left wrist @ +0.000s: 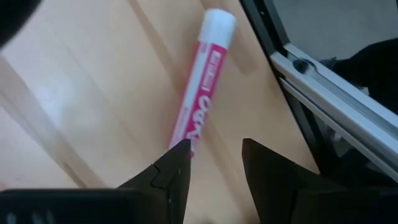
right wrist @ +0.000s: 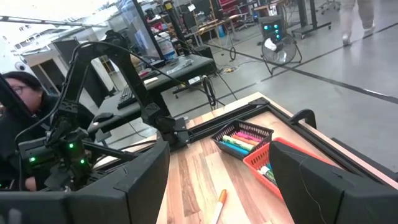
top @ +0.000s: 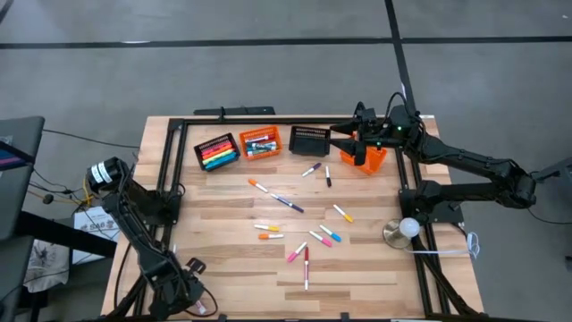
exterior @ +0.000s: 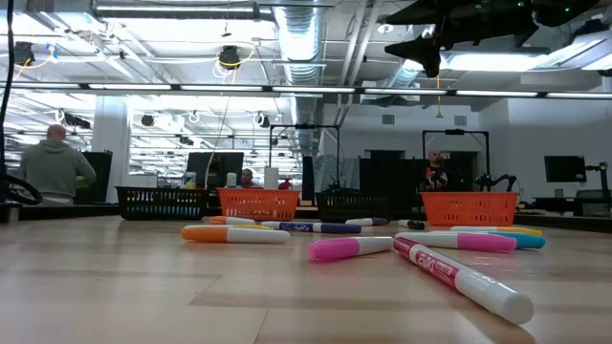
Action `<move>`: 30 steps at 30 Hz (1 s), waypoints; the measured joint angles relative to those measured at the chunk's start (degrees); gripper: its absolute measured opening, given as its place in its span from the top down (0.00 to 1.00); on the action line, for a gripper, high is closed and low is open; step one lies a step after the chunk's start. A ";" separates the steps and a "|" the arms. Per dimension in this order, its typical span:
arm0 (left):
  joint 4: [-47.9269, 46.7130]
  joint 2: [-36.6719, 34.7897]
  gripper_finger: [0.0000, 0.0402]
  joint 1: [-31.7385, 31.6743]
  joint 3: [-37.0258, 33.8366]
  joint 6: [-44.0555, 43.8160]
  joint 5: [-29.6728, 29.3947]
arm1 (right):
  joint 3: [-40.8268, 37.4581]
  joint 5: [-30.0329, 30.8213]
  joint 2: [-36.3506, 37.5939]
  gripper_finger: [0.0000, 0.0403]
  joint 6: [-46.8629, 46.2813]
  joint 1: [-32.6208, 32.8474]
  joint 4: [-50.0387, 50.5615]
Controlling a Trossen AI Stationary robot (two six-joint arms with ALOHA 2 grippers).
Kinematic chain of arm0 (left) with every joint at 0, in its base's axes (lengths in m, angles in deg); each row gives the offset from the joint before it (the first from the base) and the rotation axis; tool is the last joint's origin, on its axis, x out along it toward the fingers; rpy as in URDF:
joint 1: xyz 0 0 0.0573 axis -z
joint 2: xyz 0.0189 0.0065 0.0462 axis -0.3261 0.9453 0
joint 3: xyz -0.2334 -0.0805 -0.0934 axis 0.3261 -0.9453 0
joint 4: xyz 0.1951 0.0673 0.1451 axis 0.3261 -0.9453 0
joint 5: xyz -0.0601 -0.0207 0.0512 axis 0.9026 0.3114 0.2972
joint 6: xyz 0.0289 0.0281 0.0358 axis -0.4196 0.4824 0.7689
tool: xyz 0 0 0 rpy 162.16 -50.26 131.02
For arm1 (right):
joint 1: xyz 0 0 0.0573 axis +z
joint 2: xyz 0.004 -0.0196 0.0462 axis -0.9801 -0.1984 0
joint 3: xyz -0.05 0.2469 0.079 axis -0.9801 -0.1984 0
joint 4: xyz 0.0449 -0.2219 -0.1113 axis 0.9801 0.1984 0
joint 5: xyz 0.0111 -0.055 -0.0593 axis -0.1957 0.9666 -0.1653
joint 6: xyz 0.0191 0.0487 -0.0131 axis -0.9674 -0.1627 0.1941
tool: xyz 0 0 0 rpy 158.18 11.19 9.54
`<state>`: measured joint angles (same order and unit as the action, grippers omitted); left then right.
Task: Pick & Place Markers
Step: Put the pink marker pen into the left orange bin
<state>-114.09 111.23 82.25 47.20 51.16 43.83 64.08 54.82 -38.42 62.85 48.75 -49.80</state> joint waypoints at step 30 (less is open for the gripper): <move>4.43 6.34 0.74 -0.30 0.11 2.17 -4.10 | 0.00 1.66 0.02 0.34 -0.08 0.09 0.04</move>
<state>-109.66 117.57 81.95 47.31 53.33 39.73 64.09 56.47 -38.40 62.77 48.84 -49.76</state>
